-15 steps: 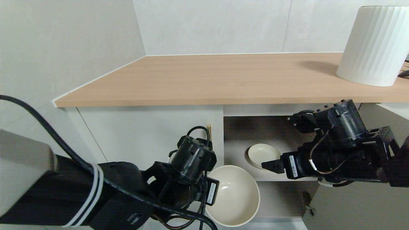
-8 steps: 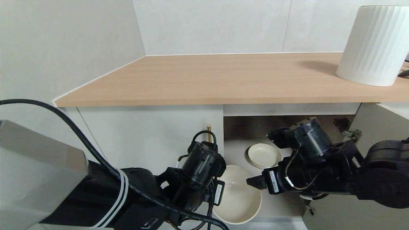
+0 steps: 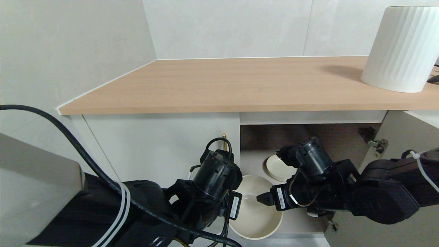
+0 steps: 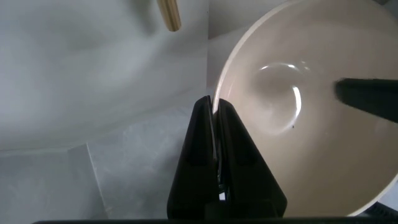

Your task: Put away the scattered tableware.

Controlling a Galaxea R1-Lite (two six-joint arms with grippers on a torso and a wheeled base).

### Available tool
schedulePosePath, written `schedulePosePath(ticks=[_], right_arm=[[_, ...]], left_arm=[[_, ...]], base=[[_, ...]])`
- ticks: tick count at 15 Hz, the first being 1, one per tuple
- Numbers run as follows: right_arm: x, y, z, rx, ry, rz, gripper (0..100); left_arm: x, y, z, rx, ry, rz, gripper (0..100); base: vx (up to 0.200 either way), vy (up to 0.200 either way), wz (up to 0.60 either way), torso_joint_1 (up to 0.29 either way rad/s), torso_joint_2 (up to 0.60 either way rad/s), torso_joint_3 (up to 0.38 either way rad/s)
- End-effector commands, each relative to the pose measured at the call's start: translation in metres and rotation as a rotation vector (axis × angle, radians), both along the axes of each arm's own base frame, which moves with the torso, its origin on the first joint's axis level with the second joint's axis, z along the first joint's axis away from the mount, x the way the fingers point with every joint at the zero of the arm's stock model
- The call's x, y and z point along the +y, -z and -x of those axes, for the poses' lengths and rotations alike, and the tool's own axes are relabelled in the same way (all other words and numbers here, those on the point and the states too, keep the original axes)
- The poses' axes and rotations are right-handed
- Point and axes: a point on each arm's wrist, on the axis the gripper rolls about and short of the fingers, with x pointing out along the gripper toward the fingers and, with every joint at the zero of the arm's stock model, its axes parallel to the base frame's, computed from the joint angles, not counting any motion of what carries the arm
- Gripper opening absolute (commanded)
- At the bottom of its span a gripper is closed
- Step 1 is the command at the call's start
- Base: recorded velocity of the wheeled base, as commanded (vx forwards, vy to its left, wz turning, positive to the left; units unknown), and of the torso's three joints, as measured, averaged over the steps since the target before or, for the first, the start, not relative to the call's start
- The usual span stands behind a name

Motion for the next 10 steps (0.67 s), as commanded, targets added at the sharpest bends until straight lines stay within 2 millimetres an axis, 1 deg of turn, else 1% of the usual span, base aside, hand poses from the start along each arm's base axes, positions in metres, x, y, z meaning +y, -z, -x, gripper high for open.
schedulePosePath(ticks=[1, 2, 10], right_arm=[[0.0026, 0.0088, -0.0032, 0.014, 0.003, 0.011, 100], [0.003, 0.0095, -0.0037, 0.013, 0.003, 0.01, 0], [0.0029, 0.0083, -0.0028, 0.01, 0.002, 0.009, 0]], left_arm=[[0.0003, -0.0015, 0.0003, -0.004, 0.0, 0.004, 0], [0.0004, -0.002, 0.0004, -0.005, 0.0, 0.005, 0], [-0.0006, 0.0026, -0.0005, 0.005, 0.0, -0.006, 0]], base=[[0.0, 0.0, 0.0, 0.0, 0.0, 0.0], [0.0, 0.0, 0.0, 0.0, 0.0, 0.0], [0.0, 0.0, 0.0, 0.0, 0.0, 0.0]])
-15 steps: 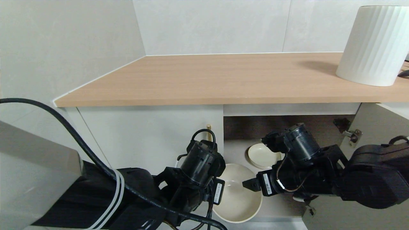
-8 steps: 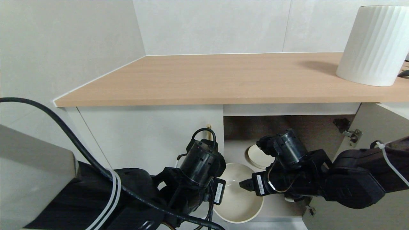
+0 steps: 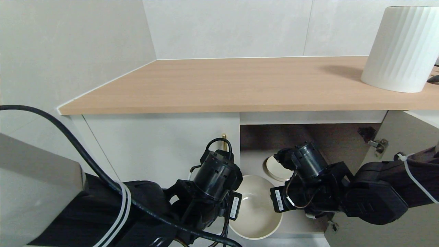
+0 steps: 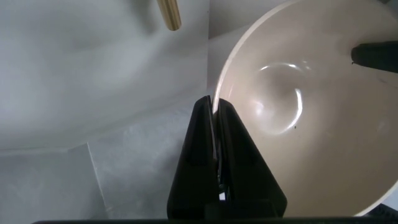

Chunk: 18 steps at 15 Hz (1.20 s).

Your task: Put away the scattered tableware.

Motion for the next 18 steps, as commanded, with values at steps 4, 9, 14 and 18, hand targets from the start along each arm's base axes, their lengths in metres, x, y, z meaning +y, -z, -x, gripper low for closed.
schedulePosePath(ticks=[4, 9, 14, 18], right_arm=[[0.0, 0.0, 0.0, -0.002, 0.0, 0.003, 0], [-0.002, 0.008, -0.002, -0.008, 0.083, 0.05, 0], [-0.048, 0.009, -0.046, -0.027, 0.31, 0.063, 0], [-0.066, 0.023, -0.082, -0.035, 0.463, 0.08, 0]], left_arm=[[0.0, 0.002, 0.0, 0.005, 0.0, -0.005, 100], [0.002, -0.004, 0.001, -0.013, -0.017, 0.005, 100], [0.004, -0.011, 0.002, -0.03, -0.034, 0.026, 100], [0.003, -0.01, 0.0, -0.048, -0.066, 0.014, 100]], base=[[0.0, 0.0, 0.0, 0.0, 0.0, 0.0], [0.0, 0.0, 0.0, 0.0, 0.0, 0.0], [0.0, 0.0, 0.0, 0.0, 0.0, 0.0], [0.0, 0.0, 0.0, 0.0, 0.0, 0.0]])
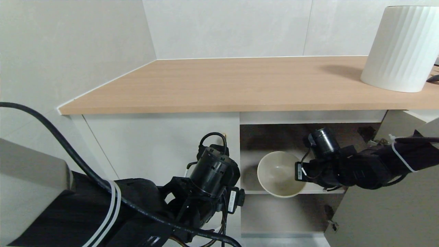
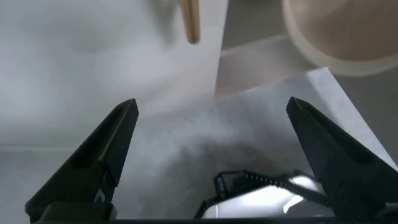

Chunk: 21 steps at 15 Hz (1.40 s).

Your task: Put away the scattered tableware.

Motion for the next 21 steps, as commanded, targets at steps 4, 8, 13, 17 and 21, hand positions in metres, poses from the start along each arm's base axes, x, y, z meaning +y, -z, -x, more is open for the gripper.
schedulePosePath(ticks=[4, 8, 13, 17, 21], right_arm=[[-0.003, 0.019, -0.038, -0.021, 0.139, 0.004, 0], [-0.017, 0.025, -0.059, -0.037, 0.219, -0.004, 0], [-0.021, 0.033, -0.076, -0.044, 0.241, -0.008, 0], [-0.019, 0.047, -0.084, -0.029, 0.242, -0.001, 0], [-0.018, 0.05, -0.081, -0.018, 0.249, -0.007, 0]], left_arm=[[-0.003, 0.0, -0.004, -0.028, -0.055, -0.005, 100], [-0.002, -0.005, -0.003, -0.035, -0.056, 0.009, 100], [-0.002, -0.004, -0.003, -0.035, -0.056, 0.009, 100], [-0.002, -0.004, -0.003, -0.035, -0.055, 0.008, 100], [-0.002, -0.004, -0.003, -0.034, -0.055, 0.006, 100]], base=[[0.0, 0.0, 0.0, 0.0, 0.0, 0.0], [0.0, 0.0, 0.0, 0.0, 0.0, 0.0], [0.0, 0.0, 0.0, 0.0, 0.0, 0.0], [0.0, 0.0, 0.0, 0.0, 0.0, 0.0], [0.0, 0.0, 0.0, 0.0, 0.0, 0.0]])
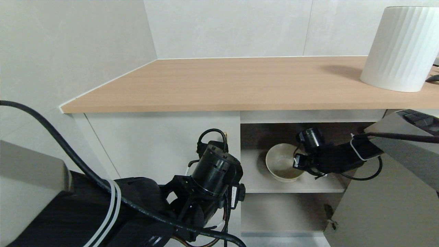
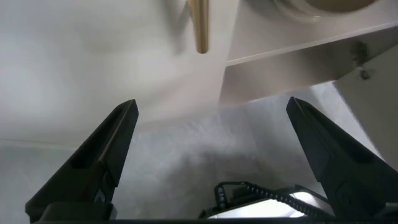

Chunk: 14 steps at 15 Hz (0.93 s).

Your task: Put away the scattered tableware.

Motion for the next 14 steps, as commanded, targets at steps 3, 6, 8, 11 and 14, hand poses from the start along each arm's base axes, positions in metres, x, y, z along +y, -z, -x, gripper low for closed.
schedulePosePath(ticks=[3, 6, 8, 11, 14], right_arm=[[0.0073, 0.003, 0.005, 0.009, -0.001, -0.014, 0], [0.0074, 0.0018, 0.0046, 0.001, 0.009, -0.025, 0], [0.0073, 0.0028, 0.0048, 0.003, 0.013, -0.026, 0], [0.0049, 0.0043, 0.0085, 0.01, 0.034, -0.017, 0], [0.0041, 0.0037, 0.0089, 0.01, 0.037, -0.021, 0]], left_arm=[[0.0005, 0.0, -0.0012, 0.0, -0.004, 0.001, 100], [0.0005, 0.0, -0.0012, 0.0, -0.004, 0.001, 100], [0.0005, 0.0, -0.0012, 0.0, -0.004, 0.001, 100], [0.0008, 0.0, -0.0016, 0.0, -0.005, 0.001, 100], [0.0013, -0.0005, -0.0019, -0.001, -0.007, 0.002, 100]], base=[[0.0, 0.0, 0.0, 0.0, 0.0, 0.0], [0.0, 0.0, 0.0, 0.0, 0.0, 0.0], [0.0, 0.0, 0.0, 0.0, 0.0, 0.0], [0.0, 0.0, 0.0, 0.0, 0.0, 0.0], [0.0, 0.0, 0.0, 0.0, 0.0, 0.0]])
